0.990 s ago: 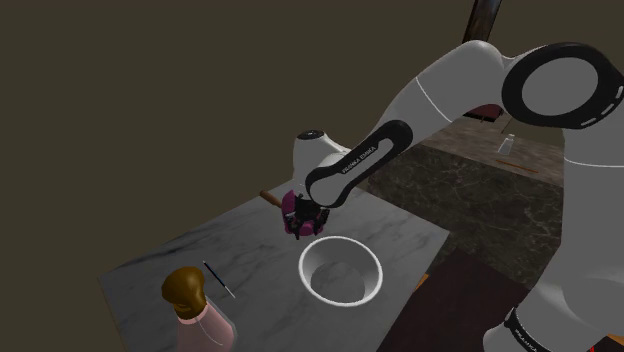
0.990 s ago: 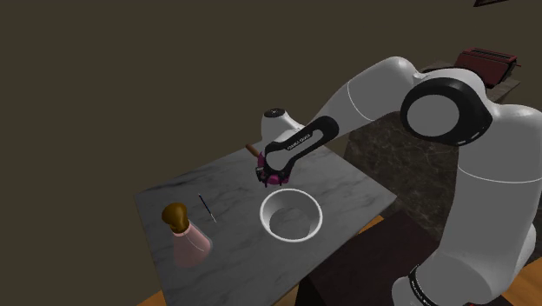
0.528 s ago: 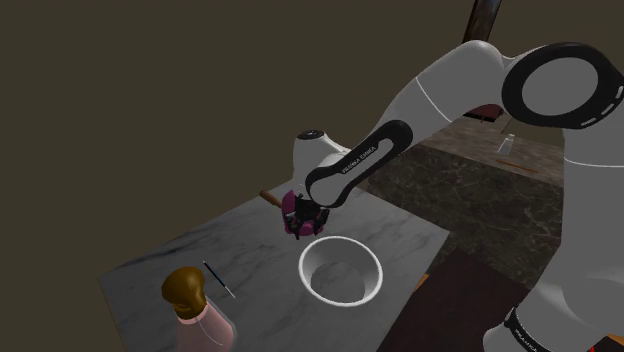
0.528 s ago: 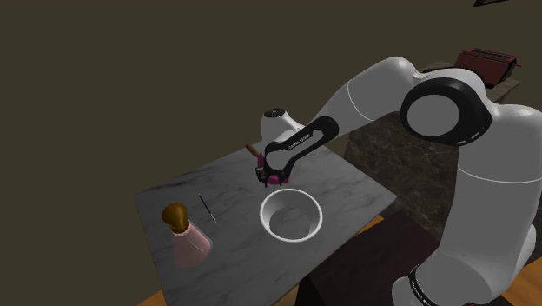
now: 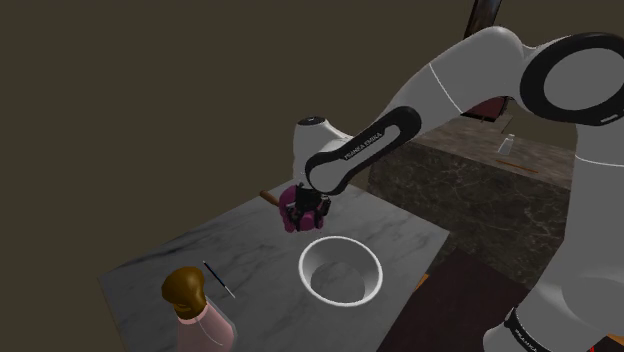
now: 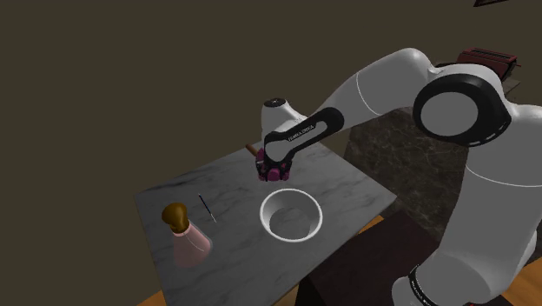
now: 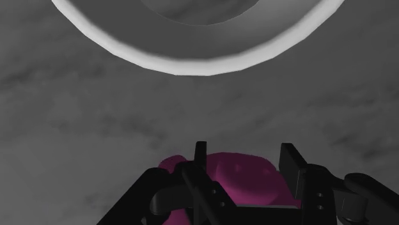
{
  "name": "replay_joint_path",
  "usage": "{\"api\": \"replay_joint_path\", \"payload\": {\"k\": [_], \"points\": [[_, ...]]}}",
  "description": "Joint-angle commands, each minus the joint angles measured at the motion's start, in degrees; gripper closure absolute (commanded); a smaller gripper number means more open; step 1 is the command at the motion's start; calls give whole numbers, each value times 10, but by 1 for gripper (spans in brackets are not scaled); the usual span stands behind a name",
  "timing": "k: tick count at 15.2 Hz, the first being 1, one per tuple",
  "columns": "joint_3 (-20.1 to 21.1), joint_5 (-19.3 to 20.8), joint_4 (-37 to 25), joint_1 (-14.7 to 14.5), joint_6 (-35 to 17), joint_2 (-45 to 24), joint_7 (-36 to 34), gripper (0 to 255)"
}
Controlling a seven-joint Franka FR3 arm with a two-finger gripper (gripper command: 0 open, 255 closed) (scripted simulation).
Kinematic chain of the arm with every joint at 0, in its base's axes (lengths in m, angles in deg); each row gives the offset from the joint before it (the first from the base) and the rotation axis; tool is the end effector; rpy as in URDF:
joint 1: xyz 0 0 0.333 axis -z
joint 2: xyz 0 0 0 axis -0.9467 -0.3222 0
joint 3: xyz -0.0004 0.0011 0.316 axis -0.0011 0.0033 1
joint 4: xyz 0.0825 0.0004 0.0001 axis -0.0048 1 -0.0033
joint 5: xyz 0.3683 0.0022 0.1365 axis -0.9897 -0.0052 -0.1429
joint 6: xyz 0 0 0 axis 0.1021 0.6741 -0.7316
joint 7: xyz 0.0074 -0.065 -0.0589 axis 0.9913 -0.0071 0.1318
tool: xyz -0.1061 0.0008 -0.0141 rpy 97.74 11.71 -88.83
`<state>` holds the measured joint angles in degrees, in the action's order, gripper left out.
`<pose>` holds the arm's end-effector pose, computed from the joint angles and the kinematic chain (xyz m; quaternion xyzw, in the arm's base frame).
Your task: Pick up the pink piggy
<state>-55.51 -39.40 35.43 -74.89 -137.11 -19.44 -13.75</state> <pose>0.5614 0.1945 0.2821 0.9851 -0.1718 0.0063 0.0003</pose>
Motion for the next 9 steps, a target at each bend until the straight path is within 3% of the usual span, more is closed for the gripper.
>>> {"api": "replay_joint_path", "payload": {"k": [1,9], "points": [[3,-5,-3,1,13,11,3,255],[8,-18,-15,5,53,41,12,255]]}}
